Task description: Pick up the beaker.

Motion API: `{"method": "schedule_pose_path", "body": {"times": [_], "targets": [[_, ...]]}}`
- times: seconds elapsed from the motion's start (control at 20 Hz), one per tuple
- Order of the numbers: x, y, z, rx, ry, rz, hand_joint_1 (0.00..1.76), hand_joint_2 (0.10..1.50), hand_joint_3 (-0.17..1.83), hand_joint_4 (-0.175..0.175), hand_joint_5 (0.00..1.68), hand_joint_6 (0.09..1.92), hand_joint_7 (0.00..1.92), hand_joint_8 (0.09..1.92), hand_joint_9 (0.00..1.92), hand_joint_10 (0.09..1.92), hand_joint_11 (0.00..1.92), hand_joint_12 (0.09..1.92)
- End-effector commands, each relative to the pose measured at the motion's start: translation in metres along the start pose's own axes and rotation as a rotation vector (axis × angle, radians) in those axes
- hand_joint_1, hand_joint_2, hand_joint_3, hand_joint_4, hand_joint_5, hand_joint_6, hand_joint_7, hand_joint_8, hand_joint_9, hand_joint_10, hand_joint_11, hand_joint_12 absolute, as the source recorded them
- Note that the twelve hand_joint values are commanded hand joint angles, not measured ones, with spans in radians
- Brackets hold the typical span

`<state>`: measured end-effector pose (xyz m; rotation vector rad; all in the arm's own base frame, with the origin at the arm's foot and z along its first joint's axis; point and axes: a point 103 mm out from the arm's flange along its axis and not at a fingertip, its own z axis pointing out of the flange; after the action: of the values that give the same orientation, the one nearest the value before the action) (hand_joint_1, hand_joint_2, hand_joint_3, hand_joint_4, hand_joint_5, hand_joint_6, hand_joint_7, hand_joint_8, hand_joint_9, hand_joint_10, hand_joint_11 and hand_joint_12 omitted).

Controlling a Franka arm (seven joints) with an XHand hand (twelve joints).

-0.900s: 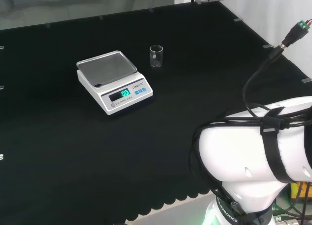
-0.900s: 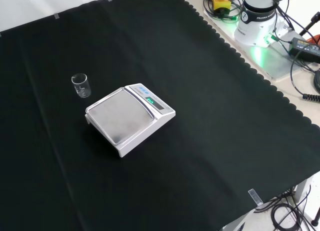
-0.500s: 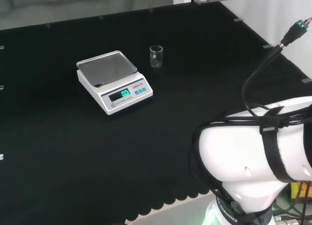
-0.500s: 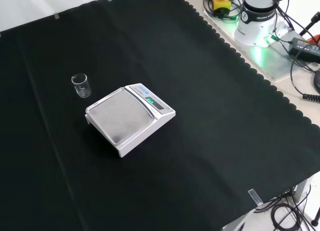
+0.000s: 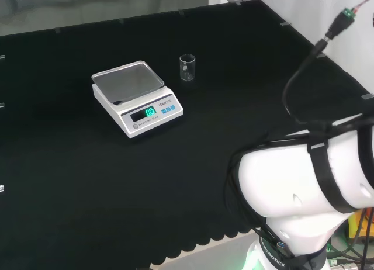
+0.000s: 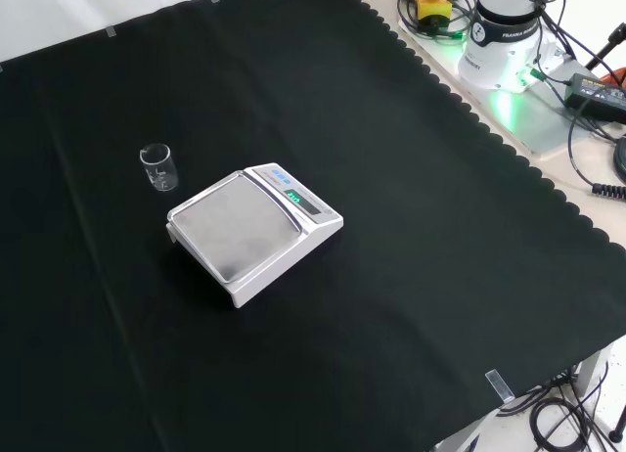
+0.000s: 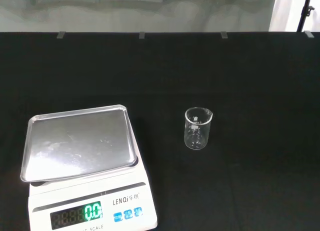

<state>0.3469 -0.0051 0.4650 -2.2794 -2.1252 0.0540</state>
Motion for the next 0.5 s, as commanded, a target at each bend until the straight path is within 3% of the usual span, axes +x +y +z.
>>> {"method": "schedule_pose_path", "body": {"times": [0.05,0.5], "targets": [[-0.003,0.073,0.020,0.033,-0.005,-0.022,0.19,0.87,0.40,-0.049,0.00,0.09,0.00,0.20,0.00,0.46,0.00,1.32],[0.006,0.147,0.053,0.072,-0.024,-0.039,0.22,0.87,0.38,-0.050,0.01,0.09,0.00,0.20,0.00,0.46,0.00,1.31]]}}
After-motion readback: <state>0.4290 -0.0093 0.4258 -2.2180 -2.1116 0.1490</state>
